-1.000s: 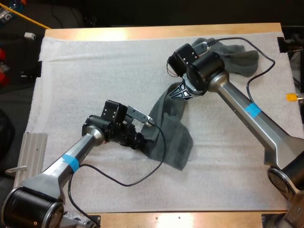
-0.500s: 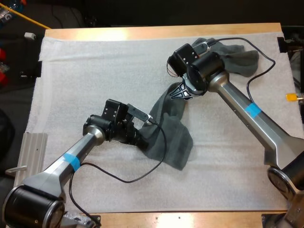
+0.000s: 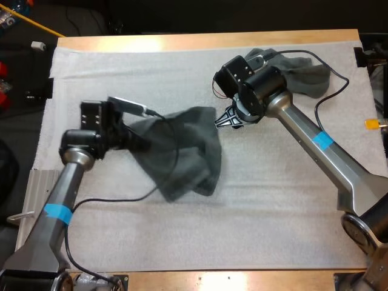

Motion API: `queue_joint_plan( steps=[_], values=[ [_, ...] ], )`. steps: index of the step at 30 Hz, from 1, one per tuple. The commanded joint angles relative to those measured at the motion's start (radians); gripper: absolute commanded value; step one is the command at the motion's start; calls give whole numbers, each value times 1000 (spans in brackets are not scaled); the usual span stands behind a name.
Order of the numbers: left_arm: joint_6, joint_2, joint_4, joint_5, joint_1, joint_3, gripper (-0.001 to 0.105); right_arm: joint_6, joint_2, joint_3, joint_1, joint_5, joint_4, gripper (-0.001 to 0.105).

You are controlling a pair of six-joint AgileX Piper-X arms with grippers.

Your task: Pick towel from pile, fold and stack

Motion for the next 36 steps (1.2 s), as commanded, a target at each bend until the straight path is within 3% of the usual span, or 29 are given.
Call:
queue_joint_plan(
  steps=[1, 6, 8, 11, 13, 16, 17, 22, 33, 36],
  values=[
    [18, -8, 5, -19, 18, -24, 0, 4, -13, -9, -3, -6, 8, 52],
    [83, -8, 19, -81, 49, -60, 0, 4, -13, -9, -3, -51, 8, 52],
    [145, -8, 20, -117, 49, -61, 0, 4, -13, -9, -3, -77, 8, 52],
    [239, -8, 26, -220, 49, -61, 12, 4, -13, -9, -3, -119, 8, 52],
    [240, -8, 26, -273, 49, -61, 33, 4, -13, -9, -3, -142, 8, 52],
    [205, -8, 46, -276, 49, -61, 66, 4, -13, -9, -3, -170, 8, 52],
    [192, -11, 50, -276, 49, -61, 72, 4, -13, -9, -3, -174, 8, 52],
    [112, -71, 101, -272, 49, -63, 60, 4, -13, -9, -3, -190, 14, 52],
    [24, -288, 370, -122, 49, -63, 61, 27, -13, -7, -3, -243, 56, 52],
    [-14, -320, 436, -50, 49, -63, 61, 30, -13, -2, -3, -251, 64, 52]
  ],
)
